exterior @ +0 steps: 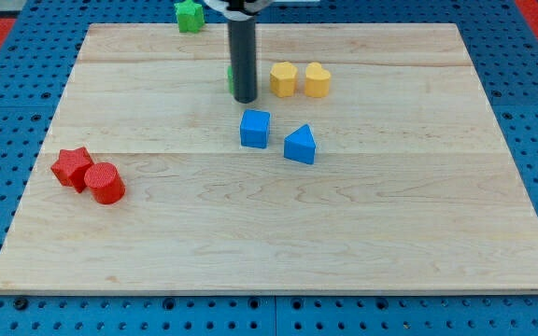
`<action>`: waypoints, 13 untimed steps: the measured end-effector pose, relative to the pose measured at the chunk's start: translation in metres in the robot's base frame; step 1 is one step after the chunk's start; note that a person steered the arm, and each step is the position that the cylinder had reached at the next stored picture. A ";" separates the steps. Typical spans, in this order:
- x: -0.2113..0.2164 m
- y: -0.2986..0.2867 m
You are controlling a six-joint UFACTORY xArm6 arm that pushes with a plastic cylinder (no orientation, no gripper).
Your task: Slightly push the green circle to the right side of the board
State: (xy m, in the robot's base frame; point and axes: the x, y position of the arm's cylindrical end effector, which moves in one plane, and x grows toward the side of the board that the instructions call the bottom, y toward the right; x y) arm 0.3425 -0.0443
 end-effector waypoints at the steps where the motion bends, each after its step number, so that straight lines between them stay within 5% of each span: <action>1: -0.027 -0.045; 2: -0.045 -0.101; 6: -0.018 -0.155; 7: -0.002 -0.141; 10: -0.032 0.018; 13: -0.036 0.018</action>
State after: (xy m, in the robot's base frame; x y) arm 0.3063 -0.0259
